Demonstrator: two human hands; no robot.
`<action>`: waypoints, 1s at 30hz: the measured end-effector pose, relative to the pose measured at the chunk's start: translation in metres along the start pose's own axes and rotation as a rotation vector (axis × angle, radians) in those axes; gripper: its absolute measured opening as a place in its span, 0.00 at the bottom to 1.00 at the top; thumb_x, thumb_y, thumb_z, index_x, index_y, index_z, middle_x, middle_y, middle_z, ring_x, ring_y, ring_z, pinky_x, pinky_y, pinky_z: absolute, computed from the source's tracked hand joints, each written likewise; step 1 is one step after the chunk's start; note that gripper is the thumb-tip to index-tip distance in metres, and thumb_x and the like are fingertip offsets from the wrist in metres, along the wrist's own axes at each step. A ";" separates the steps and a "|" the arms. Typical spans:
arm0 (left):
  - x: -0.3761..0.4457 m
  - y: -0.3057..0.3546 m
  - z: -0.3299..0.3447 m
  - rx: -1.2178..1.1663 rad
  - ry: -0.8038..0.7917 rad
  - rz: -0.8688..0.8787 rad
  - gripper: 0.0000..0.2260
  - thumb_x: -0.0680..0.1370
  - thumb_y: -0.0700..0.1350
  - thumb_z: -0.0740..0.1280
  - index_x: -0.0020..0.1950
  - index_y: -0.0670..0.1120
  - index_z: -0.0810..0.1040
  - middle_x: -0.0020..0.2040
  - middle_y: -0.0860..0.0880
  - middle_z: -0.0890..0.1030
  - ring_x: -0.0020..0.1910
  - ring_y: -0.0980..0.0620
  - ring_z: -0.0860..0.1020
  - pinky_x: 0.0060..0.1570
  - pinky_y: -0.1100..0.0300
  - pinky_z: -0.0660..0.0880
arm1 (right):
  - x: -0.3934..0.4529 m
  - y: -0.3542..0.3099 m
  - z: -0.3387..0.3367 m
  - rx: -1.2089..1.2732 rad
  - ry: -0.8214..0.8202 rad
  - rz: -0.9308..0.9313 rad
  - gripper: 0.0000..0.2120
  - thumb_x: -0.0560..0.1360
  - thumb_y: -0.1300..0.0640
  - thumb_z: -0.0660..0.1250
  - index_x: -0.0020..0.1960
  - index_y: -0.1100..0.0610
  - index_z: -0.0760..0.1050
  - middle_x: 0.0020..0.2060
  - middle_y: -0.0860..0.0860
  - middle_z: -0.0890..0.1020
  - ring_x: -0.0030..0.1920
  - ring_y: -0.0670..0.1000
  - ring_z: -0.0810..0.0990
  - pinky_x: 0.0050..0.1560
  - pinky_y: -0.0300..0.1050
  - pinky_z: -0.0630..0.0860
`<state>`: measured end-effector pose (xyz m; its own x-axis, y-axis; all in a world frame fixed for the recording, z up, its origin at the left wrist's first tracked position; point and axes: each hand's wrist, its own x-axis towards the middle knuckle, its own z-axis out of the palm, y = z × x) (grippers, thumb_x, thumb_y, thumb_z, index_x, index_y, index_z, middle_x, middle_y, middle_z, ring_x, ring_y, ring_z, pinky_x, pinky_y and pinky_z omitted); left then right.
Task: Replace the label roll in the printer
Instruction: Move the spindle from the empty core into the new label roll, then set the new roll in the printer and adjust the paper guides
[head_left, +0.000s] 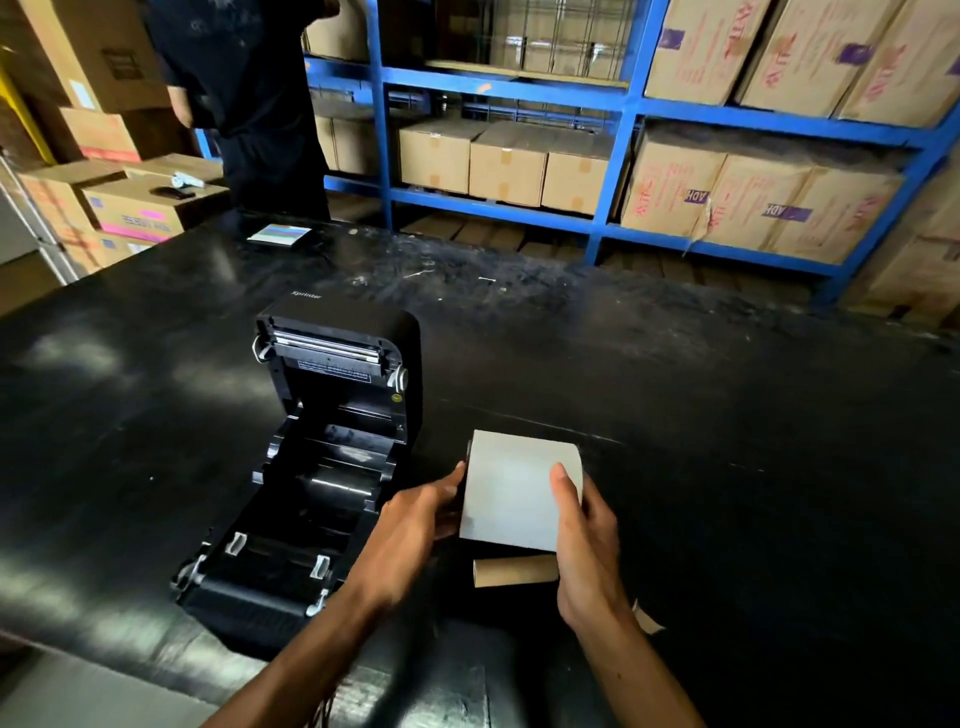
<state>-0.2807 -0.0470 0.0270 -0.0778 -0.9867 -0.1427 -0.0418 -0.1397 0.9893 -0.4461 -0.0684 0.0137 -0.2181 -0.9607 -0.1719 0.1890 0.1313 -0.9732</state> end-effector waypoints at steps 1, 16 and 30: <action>-0.002 0.003 0.000 -0.067 0.009 -0.024 0.17 0.78 0.57 0.57 0.59 0.57 0.81 0.53 0.55 0.85 0.54 0.58 0.82 0.58 0.60 0.78 | -0.002 0.000 0.003 -0.016 -0.012 -0.026 0.15 0.74 0.47 0.66 0.60 0.48 0.77 0.41 0.39 0.86 0.41 0.38 0.83 0.32 0.28 0.75; -0.015 0.010 -0.113 -0.130 0.267 -0.042 0.11 0.76 0.48 0.68 0.54 0.46 0.84 0.46 0.47 0.87 0.46 0.50 0.85 0.42 0.63 0.81 | -0.031 0.023 0.131 -0.069 -0.097 -0.155 0.23 0.74 0.52 0.68 0.68 0.49 0.70 0.64 0.53 0.74 0.61 0.50 0.77 0.62 0.55 0.76; 0.006 -0.023 -0.220 -0.086 0.148 -0.081 0.07 0.76 0.40 0.69 0.53 0.44 0.84 0.48 0.45 0.87 0.49 0.45 0.85 0.57 0.45 0.78 | -0.040 0.062 0.209 -0.484 -0.073 -0.157 0.26 0.74 0.45 0.65 0.71 0.42 0.63 0.76 0.51 0.57 0.75 0.50 0.58 0.74 0.55 0.59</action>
<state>-0.0606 -0.0680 0.0105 0.0696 -0.9725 -0.2223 0.0443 -0.2196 0.9746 -0.2253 -0.0726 -0.0077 -0.1372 -0.9903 -0.0239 -0.3090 0.0657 -0.9488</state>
